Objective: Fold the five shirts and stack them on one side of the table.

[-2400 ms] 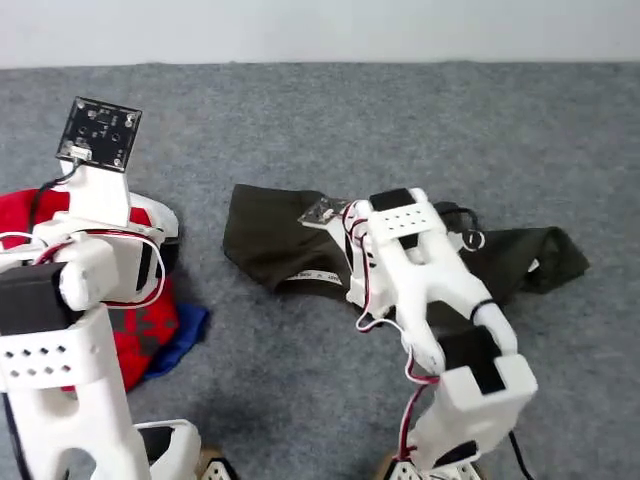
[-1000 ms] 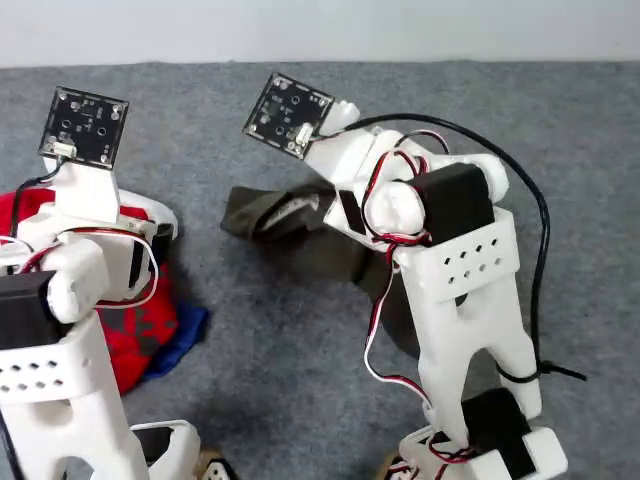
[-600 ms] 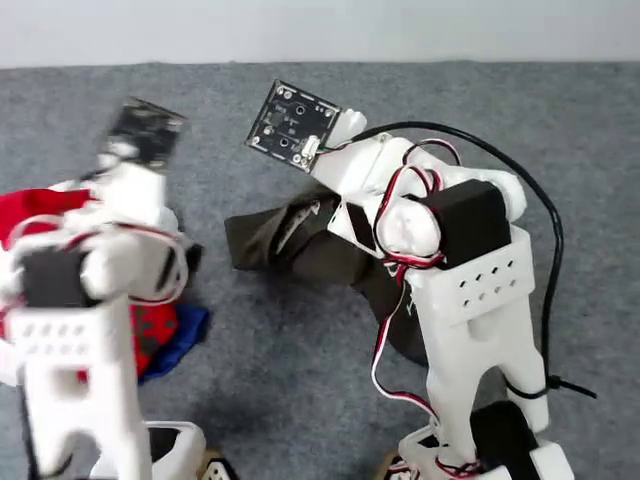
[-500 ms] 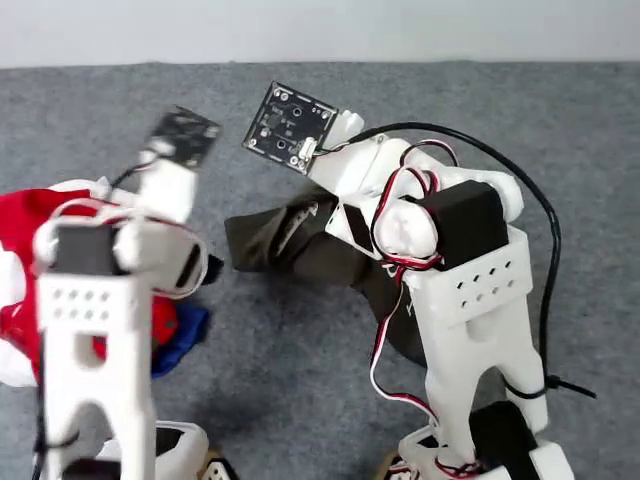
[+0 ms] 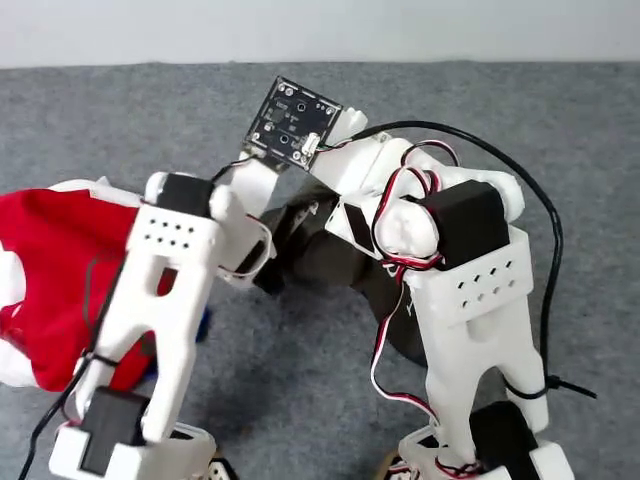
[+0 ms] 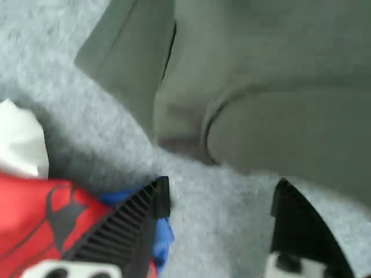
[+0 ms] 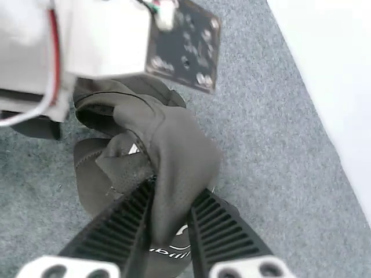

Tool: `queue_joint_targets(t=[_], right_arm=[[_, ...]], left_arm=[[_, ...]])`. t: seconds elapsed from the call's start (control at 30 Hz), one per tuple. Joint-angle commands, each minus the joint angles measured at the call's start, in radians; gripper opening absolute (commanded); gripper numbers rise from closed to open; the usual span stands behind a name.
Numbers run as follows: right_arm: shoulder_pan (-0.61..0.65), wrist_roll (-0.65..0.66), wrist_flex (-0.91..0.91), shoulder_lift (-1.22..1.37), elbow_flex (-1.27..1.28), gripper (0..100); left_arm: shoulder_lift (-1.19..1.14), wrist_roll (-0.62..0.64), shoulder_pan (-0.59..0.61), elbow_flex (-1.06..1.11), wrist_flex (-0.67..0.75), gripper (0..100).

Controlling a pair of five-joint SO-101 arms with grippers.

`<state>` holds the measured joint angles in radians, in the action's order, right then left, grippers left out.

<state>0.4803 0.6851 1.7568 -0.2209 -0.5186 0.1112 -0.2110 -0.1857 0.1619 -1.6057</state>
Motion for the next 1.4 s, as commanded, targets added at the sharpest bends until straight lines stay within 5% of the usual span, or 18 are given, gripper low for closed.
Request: queue_joint_targets(t=[0.0, 0.27, 0.87, 1.37], right_arm=[[0.005, -0.011, 0.041, -0.054, -0.006, 1.0], [-0.076, -0.006, 0.038, -0.104, -0.009, 1.0], [-0.32, 0.14, -0.214, -0.139, -0.046, 1.0], [-0.295, 0.13, -0.618, 0.048, -0.04, 1.4]], left_arm=[[-0.028, 0.063, -0.006, -0.004, 0.112, 28], [-0.04, 0.081, -0.008, -0.013, 0.224, 2], [0.259, 0.08, 0.037, -0.656, 0.135, 1], [0.269, -0.247, 0.186, -1.106, 0.037, 1]])
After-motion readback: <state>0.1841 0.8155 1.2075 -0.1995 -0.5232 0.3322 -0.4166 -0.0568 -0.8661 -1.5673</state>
